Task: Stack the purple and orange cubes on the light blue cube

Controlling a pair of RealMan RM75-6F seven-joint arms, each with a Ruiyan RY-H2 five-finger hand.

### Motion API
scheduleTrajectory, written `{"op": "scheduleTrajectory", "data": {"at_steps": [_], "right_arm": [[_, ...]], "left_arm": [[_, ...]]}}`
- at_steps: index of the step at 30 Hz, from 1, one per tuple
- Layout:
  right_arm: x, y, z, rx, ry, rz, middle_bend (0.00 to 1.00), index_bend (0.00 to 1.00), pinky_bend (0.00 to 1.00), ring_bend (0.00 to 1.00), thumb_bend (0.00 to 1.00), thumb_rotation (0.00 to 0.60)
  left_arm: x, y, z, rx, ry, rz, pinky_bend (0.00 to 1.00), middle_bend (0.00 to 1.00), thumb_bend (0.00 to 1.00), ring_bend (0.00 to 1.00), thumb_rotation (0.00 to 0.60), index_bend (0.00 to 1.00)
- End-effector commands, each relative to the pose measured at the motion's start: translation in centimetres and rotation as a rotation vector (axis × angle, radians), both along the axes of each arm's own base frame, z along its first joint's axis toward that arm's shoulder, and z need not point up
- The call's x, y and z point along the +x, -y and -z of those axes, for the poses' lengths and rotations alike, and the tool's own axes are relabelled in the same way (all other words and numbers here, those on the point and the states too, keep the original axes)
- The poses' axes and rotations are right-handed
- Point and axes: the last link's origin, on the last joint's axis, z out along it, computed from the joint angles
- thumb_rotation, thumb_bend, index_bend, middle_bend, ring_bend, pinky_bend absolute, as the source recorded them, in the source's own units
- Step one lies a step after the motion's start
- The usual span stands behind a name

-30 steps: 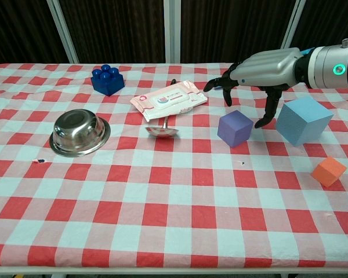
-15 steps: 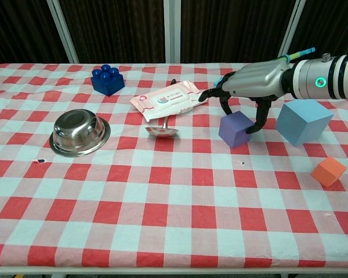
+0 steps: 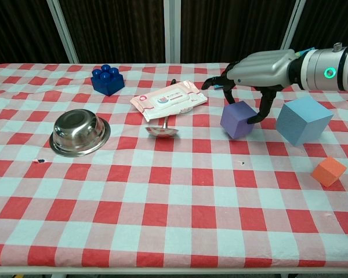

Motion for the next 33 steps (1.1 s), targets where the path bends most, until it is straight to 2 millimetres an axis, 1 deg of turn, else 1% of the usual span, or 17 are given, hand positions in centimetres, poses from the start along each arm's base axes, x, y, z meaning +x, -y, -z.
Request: {"op": "scheduleTrajectory", "data": {"at_steps": [1, 6, 9, 11, 14, 17, 21, 26, 33], "right_arm": [[0.5, 0.0, -2.3, -0.034, 0.031, -0.016, 0.42, 0.06, 0.05, 0.1, 0.15, 0.6], [1.5, -0.3, -6.9, -0.091, 0.073, -0.015, 0.42, 0.09, 0.05, 0.11, 0.16, 0.6], [1.9, -0.8, -9.6, -0.122, 0.098, -0.006, 0.43, 0.09, 0.05, 0.12, 0.17, 0.6], [1.8, -1.2, -11.3, -0.141, 0.088, -0.011, 0.44, 0.09, 0.05, 0.12, 0.17, 0.6], [0.9, -2.0, -12.9, -0.155, 0.047, -0.012, 0.44, 0.09, 0.05, 0.12, 0.17, 0.6], [-0.5, -2.5, -13.8, -0.167, 0.002, -0.011, 0.44, 0.09, 0.05, 0.12, 0.16, 0.6], [-2.3, -2.8, -14.4, -0.174, -0.009, 0.026, 0.44, 0.09, 0.05, 0.12, 0.16, 0.6], [-4.2, -3.2, -14.4, -0.17, -0.004, 0.056, 0.44, 0.09, 0.05, 0.12, 0.17, 0.6], [-6.7, -3.0, -14.5, -0.162, -0.031, 0.103, 0.44, 0.09, 0.05, 0.12, 0.16, 0.6]], "left_arm": [[0.0, 0.0, 0.0, -0.002, 0.0, -0.001, 0.31, 0.19, 0.06, 0.17, 0.6, 0.21], [0.0, 0.0, 0.4, -0.017, -0.005, 0.0, 0.31, 0.19, 0.06, 0.17, 0.6, 0.21], [0.0, 0.0, 0.5, -0.024, -0.007, -0.001, 0.31, 0.19, 0.06, 0.17, 0.6, 0.21], [0.0, 0.0, 0.5, -0.022, -0.008, -0.002, 0.31, 0.19, 0.06, 0.17, 0.6, 0.21], [0.0, -0.1, 0.6, -0.022, -0.01, -0.002, 0.31, 0.19, 0.06, 0.17, 0.6, 0.21], [0.1, 0.0, 0.7, -0.026, -0.014, 0.0, 0.31, 0.19, 0.06, 0.17, 0.6, 0.21], [0.2, 0.0, 0.8, -0.027, -0.018, 0.004, 0.31, 0.19, 0.06, 0.17, 0.6, 0.21], [0.1, 0.0, 1.0, -0.031, -0.025, 0.001, 0.31, 0.19, 0.06, 0.17, 0.6, 0.21], [-0.1, -0.1, 1.0, -0.028, -0.027, -0.008, 0.31, 0.19, 0.06, 0.17, 0.6, 0.21]]}}
